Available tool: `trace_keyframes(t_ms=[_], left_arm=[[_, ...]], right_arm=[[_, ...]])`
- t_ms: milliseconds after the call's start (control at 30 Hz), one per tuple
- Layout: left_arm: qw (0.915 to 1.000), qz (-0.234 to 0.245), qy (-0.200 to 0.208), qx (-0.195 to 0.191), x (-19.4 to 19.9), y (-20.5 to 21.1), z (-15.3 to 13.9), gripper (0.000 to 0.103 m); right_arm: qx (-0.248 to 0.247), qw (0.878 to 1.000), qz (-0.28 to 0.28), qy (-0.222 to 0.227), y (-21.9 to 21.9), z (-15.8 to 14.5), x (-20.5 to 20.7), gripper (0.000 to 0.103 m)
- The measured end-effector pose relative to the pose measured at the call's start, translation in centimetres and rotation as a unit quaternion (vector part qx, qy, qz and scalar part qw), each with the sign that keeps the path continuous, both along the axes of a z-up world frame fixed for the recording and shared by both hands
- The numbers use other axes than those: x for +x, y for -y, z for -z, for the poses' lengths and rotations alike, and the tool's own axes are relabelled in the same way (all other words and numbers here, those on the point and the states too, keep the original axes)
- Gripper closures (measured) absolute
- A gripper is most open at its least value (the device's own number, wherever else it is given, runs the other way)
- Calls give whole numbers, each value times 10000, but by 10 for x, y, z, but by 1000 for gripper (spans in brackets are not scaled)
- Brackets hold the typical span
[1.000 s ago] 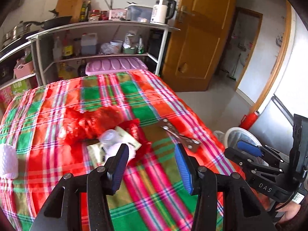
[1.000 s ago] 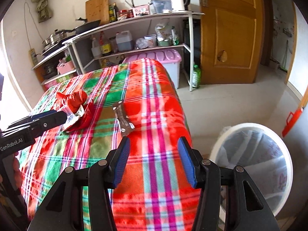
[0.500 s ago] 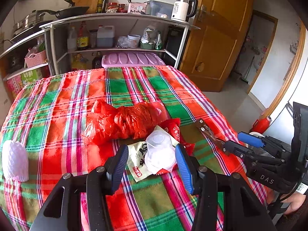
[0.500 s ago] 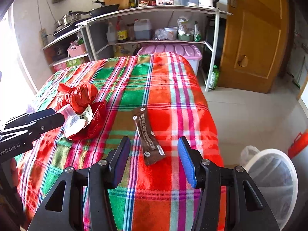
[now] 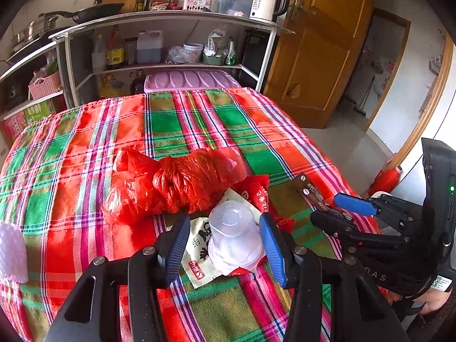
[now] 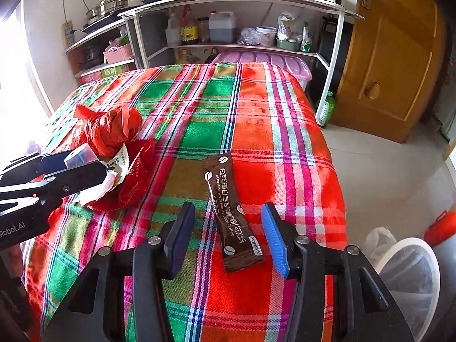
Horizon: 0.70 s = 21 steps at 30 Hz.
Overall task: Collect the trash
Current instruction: 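Grasp the clear plastic cup with the left tool while the right tool grasps the brown coffee packet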
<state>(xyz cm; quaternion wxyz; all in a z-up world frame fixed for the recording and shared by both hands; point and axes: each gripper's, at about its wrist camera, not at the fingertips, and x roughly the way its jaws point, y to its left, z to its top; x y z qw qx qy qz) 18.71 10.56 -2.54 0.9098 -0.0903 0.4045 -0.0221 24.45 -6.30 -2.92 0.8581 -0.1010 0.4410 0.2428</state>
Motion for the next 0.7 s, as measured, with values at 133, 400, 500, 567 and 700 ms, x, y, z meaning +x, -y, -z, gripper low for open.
trace_keyframes(t_ms=[133, 400, 500, 567, 700], left_arm=[[10000, 5, 12, -3, 2, 0, 3, 53], [10000, 37, -11, -23, 3, 0, 6, 70], [10000, 29, 3, -41, 2, -1, 6, 70], [10000, 30, 19, -24, 0, -1, 5, 70], [10000, 4, 61, -19, -4, -2, 3, 70]], right_arm=[[26, 10000, -14, 5, -1, 2, 0, 69], [69, 10000, -19, 48, -1, 1, -4, 80], [96, 9999, -6, 58, 1, 0, -6, 81], [97, 9999, -11, 61, 1, -1, -8, 81], [128, 9999, -13, 84, 2, -3, -11, 81]])
